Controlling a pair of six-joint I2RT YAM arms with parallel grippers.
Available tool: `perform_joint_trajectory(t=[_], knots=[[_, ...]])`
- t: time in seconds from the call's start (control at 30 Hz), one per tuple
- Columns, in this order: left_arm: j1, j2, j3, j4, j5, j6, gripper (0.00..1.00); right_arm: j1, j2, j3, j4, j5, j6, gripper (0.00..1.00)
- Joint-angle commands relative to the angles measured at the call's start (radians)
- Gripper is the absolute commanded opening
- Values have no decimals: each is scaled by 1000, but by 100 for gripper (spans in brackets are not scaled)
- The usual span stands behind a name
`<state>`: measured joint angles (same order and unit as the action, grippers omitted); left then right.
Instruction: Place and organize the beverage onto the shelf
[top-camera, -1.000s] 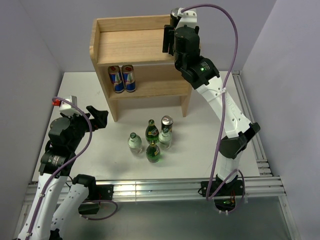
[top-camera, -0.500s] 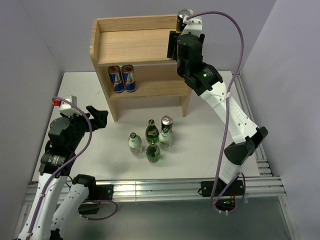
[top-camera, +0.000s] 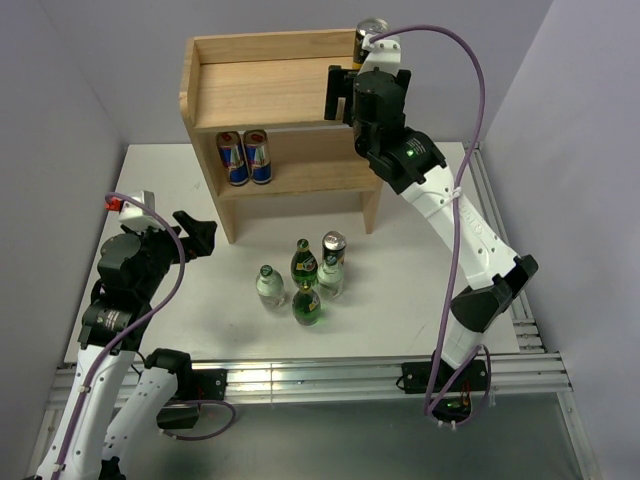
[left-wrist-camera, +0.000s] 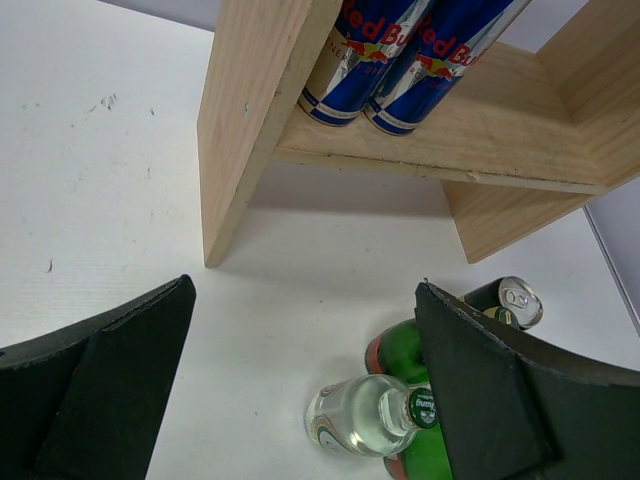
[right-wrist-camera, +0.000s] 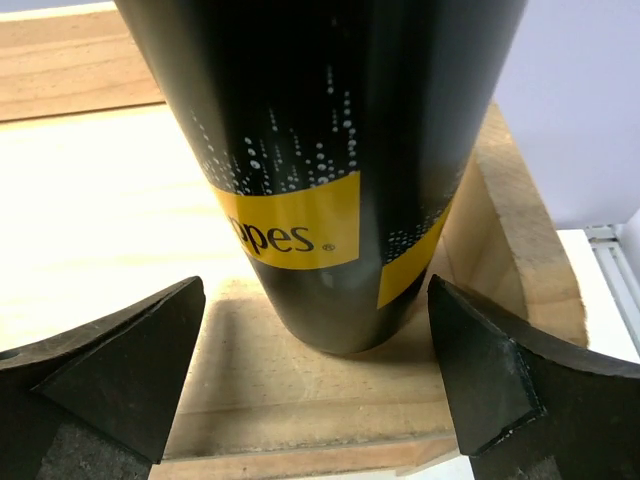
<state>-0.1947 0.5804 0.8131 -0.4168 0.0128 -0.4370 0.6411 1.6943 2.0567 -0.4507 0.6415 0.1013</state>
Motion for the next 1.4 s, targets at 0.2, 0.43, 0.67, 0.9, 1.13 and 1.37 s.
perform_joint_trajectory(t=[0.2, 0.43, 0.67, 0.9, 1.13, 1.37], knots=[[6, -5, 12, 13, 12, 20, 99, -18, -70, 8, -68, -52, 57, 100], [8, -4, 12, 13, 10, 20, 99, 2, -153, -85, -97, -75, 101, 100], [8, -1, 12, 10, 3, 18, 99, 80, -289, -257, -132, -59, 149, 100], [9, 7, 14, 12, 15, 15, 99, 320, -554, -645, -80, 11, 259, 100], [15, 10, 12, 16, 32, 17, 99, 479, -846, -1128, 47, -57, 478, 100], [18, 13, 12, 16, 32, 17, 99, 488, -855, -1446, 207, -147, 604, 100]])
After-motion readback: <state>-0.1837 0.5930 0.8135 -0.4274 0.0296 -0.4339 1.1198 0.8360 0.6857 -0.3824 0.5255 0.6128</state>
